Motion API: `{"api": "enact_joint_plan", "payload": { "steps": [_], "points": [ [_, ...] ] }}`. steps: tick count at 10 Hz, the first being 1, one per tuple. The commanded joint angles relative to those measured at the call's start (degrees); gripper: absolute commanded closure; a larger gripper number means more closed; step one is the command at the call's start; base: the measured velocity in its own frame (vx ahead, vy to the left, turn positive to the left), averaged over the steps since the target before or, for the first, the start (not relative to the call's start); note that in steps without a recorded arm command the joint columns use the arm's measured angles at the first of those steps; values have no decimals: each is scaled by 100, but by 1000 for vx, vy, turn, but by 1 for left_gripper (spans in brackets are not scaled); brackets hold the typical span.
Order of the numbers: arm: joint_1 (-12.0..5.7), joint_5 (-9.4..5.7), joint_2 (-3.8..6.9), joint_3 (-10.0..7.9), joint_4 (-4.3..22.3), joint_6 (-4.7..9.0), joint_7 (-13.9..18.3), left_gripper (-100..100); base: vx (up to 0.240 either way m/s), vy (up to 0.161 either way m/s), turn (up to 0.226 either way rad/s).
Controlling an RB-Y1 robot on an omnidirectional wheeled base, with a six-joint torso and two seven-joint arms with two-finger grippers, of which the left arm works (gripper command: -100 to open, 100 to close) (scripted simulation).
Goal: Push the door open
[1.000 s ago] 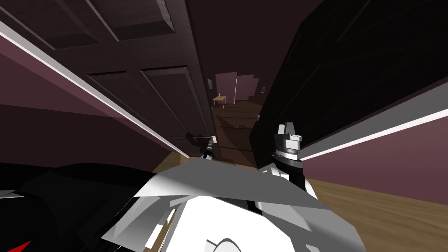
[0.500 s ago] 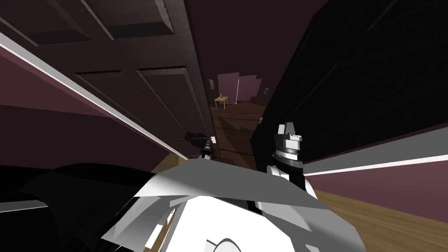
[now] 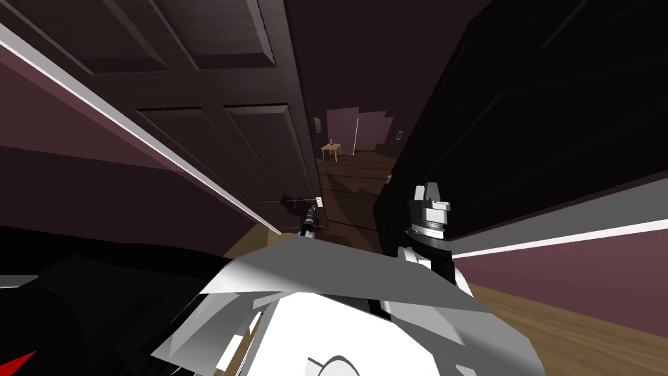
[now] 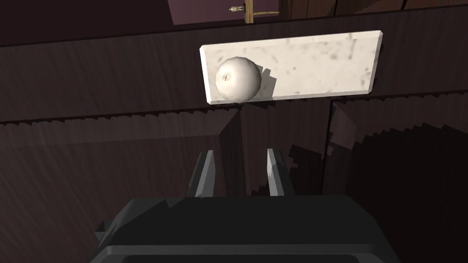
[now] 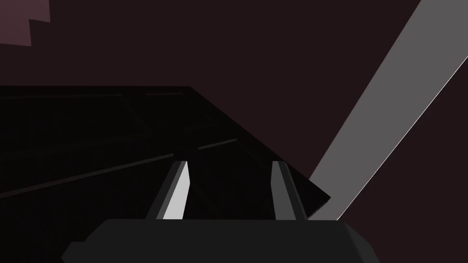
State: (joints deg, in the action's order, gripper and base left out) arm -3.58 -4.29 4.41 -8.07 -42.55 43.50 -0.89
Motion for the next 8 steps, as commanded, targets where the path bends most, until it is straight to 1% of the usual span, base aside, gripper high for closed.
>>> {"api": "enact_joint_plan", "payload": {
  "steps": [1,3,4,5,6,8],
  "points": [
    [2,-9,-33,6,-5,-1,12,-100,-181,-83,28],
    [15,-20,-94,15,-32,-8,23,-100,-210,-95,39],
    [20,-24,-125,18,-43,-12,28,-100,-207,-134,27],
    [19,-21,-103,16,-35,-10,25,-100,-91,-63,11],
    [20,-30,-73,0,-15,17,21,-100,104,8,-28],
    [21,-37,-56,-15,-3,37,15,-100,197,30,-23]
  ]
}}
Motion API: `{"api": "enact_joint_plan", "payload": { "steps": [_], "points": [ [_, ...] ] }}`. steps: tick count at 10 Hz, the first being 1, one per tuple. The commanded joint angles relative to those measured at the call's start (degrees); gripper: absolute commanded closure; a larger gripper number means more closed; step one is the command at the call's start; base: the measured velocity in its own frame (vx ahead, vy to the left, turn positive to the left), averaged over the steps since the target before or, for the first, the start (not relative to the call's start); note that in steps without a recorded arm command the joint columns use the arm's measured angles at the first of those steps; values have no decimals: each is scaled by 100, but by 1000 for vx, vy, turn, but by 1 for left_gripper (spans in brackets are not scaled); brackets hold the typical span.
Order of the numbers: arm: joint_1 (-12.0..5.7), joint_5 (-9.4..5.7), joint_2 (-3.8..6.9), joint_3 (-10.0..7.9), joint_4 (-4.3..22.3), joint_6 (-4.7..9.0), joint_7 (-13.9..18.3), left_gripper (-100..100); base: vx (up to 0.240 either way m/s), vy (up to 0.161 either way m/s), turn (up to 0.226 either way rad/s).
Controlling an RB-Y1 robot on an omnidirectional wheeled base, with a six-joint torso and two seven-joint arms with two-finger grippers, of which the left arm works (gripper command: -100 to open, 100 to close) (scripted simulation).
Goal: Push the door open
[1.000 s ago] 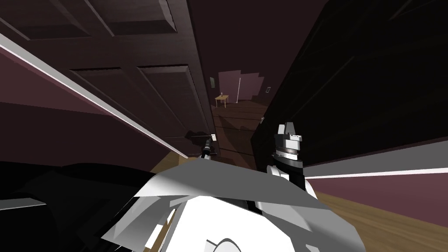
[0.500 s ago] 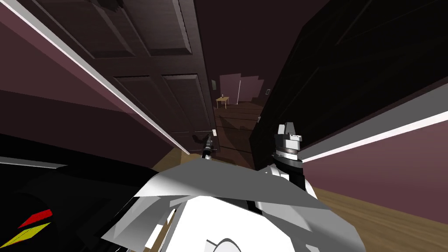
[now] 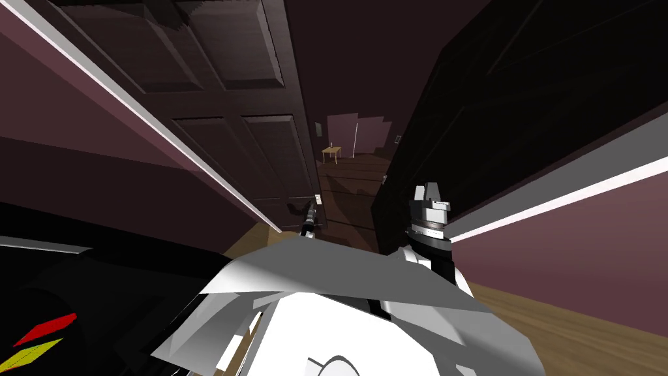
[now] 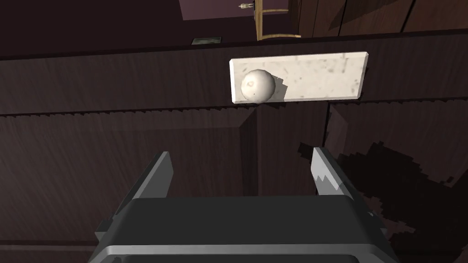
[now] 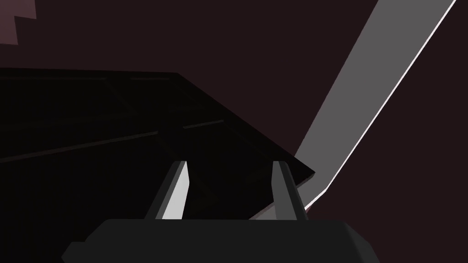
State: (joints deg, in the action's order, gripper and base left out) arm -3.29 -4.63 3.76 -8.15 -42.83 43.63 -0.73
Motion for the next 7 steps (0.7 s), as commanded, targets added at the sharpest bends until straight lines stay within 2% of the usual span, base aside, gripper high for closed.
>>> {"api": "enact_joint_plan", "payload": {
  "steps": [1,3,7],
  "points": [
    [-8,-9,17,-18,34,39,-5,-100,236,55,-26],
    [-7,-21,18,-42,52,72,-15,-100,204,66,-30],
    [-6,-42,-41,-86,88,132,-32,-100,205,27,-26]
  ]
}}
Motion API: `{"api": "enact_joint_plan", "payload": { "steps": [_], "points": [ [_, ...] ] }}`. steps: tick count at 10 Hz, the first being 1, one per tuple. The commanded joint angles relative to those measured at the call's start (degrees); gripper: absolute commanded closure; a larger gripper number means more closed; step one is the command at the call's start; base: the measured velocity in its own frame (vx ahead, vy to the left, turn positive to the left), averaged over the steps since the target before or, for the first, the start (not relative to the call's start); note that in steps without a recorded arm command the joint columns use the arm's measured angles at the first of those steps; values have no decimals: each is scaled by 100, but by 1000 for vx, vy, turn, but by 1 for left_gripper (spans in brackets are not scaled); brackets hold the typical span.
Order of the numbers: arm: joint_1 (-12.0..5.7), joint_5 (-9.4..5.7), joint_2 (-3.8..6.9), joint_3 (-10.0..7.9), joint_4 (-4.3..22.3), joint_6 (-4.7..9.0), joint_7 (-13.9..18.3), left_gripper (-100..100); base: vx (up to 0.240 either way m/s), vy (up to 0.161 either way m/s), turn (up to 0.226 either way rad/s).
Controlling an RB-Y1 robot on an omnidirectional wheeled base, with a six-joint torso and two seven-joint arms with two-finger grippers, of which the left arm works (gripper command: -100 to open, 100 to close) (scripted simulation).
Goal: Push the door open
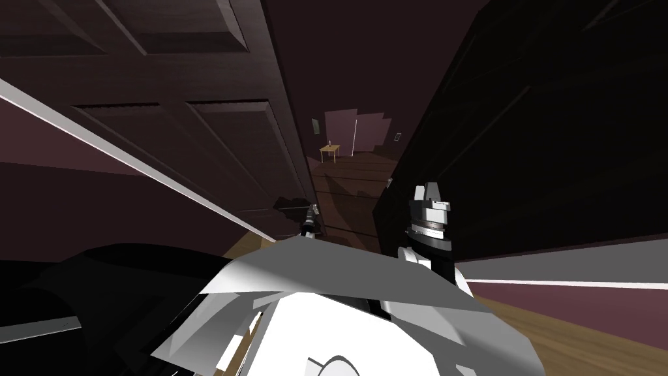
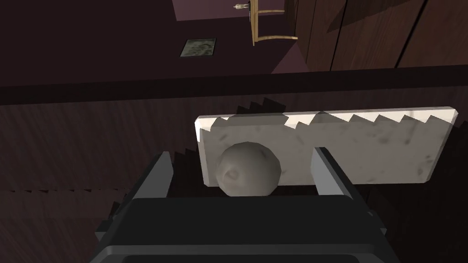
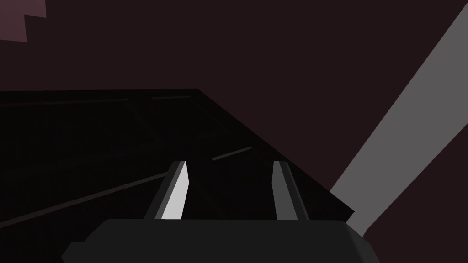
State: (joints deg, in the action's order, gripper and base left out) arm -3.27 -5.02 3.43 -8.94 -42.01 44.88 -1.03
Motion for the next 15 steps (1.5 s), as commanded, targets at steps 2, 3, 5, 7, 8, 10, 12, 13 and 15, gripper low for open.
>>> {"api": "enact_joint_plan", "payload": {
  "steps": [2,3,5,7,8,10,12,13,15],
  "points": [
    [0,0,0,0,0,0,0,100,27,1,1],
    [0,0,0,0,0,0,0,100,-24,-1,-8],
    [0,0,0,0,0,0,0,100,-13,0,-2],
    [0,0,0,0,0,0,0,100,-3,-1,1],
    [44,-111,42,-107,-31,-13,-80,100,98,2,-67],
    [80,-220,77,-215,-70,-14,-155,100,176,6,-52],
    [126,-358,112,-351,-120,-14,-248,100,163,5,-48],
    [153,-437,127,-428,-148,-14,-301,100,216,-2,-62],
    [210,-607,154,-596,-209,-15,-417,100,182,17,-54]
  ]
}}
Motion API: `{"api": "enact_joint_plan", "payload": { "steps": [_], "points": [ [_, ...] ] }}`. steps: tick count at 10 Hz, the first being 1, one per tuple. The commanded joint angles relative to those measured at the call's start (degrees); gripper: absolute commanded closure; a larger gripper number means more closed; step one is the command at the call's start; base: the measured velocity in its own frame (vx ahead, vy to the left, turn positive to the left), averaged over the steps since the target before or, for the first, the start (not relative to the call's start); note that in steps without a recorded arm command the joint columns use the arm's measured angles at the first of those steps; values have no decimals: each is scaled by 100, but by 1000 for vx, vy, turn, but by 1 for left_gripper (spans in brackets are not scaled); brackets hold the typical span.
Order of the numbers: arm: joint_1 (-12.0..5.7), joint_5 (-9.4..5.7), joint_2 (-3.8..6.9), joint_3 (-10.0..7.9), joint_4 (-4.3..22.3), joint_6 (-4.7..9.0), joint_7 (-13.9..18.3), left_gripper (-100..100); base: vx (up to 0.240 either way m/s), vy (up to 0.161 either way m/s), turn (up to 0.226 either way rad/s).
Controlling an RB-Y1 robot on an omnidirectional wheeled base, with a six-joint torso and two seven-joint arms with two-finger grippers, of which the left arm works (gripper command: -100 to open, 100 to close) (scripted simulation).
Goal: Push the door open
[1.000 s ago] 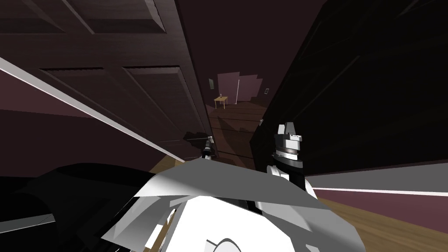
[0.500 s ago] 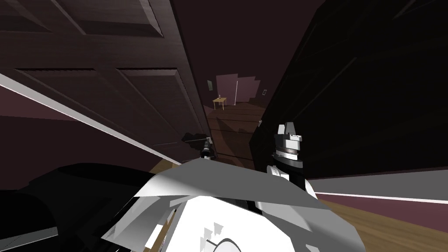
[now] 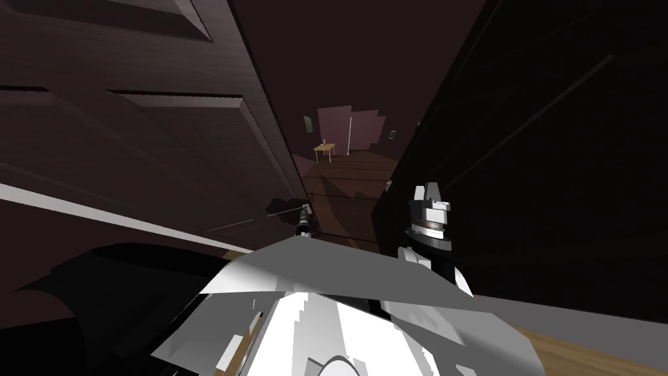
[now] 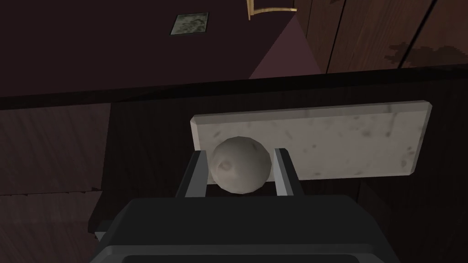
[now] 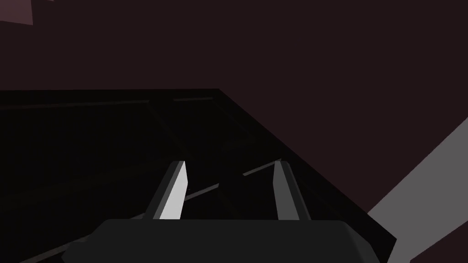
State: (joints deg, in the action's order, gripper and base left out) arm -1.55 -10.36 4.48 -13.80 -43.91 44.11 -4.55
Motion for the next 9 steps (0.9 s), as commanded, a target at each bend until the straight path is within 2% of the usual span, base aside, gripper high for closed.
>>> {"api": "enact_joint_plan", "payload": {
  "steps": [1,3,7,9],
  "points": [
    [68,-164,58,-200,-52,61,-127,100,172,37,-75],
    [83,-210,63,-246,-69,61,-158,100,125,14,-21],
    [182,-505,71,-536,-175,60,-358,100,114,8,-39],
    [198,-555,70,-585,-193,59,-392,100,110,17,-17]
  ]
}}
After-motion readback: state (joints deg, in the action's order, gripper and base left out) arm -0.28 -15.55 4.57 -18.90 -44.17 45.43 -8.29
